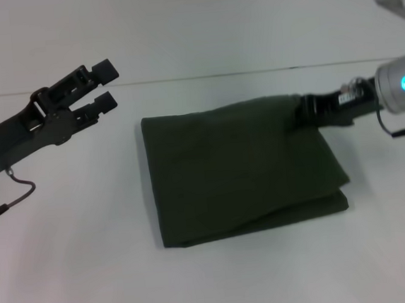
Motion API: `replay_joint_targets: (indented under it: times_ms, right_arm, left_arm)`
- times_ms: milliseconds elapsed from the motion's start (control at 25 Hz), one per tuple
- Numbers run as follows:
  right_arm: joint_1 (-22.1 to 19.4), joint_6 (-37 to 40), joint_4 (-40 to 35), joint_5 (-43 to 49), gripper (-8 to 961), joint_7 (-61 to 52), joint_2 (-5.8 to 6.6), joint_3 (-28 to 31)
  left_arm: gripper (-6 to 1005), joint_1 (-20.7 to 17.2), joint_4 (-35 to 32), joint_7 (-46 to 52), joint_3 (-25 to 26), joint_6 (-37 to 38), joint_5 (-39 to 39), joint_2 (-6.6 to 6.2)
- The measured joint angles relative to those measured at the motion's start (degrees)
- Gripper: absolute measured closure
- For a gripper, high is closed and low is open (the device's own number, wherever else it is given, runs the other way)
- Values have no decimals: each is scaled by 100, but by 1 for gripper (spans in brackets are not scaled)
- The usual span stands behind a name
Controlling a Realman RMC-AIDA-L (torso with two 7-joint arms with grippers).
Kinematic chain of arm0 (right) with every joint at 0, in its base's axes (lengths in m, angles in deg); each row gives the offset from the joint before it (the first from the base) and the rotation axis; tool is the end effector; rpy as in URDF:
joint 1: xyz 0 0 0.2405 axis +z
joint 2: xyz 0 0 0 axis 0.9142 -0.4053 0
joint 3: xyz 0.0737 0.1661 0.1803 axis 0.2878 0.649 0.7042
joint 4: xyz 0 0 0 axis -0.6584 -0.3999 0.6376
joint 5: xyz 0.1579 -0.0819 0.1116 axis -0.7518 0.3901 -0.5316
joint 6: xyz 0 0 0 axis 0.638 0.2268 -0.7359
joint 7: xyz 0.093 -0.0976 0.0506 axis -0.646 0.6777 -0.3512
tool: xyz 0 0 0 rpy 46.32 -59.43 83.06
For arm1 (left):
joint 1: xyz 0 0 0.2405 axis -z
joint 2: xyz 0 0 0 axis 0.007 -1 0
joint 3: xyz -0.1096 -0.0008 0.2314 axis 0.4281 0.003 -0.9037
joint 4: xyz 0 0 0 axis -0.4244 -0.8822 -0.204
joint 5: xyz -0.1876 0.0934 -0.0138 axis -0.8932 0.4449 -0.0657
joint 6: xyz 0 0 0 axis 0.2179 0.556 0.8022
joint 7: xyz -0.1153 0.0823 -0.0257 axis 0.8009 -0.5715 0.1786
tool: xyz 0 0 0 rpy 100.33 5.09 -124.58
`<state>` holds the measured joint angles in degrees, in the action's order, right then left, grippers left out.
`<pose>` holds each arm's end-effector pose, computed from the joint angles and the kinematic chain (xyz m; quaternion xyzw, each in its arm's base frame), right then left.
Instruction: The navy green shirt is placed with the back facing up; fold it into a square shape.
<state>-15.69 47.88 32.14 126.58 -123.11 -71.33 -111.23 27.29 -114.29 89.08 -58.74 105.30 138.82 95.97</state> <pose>0.2023 0.4364 -0.0018 -0.7799 0.5934 0.0890 0.1779 -0.2477 0.3331 0.0548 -0.6914 -0.5430 -0.4752 0.0353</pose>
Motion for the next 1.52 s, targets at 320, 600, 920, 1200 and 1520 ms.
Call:
replay_joint_targets:
  times_ms: [320,600,920,1200,1520]
  right_arm:
    - [-84,-515,640,118,893,-11,108,-7]
    - [-127,-640,850,123,891,20,197,-8]
    - [-139,-773,752,466,758,-225,208,-44]
    - [-313,-603,217,440,508,-403,277,28]
    - [-389,94,-261,-821,511,-41,363,404]
  left_arm:
    - [52,-2,33,0,6,-19,-57,-21]
    - [52,-14,102,-48,72,-19,-88,-2]
    - [53,-18,254,-124,141,8,-134,-28]
    - [54,-31,253,-130,156,46,-147,-38]
    - [54,-52,268,-122,182,116,-280,-66]
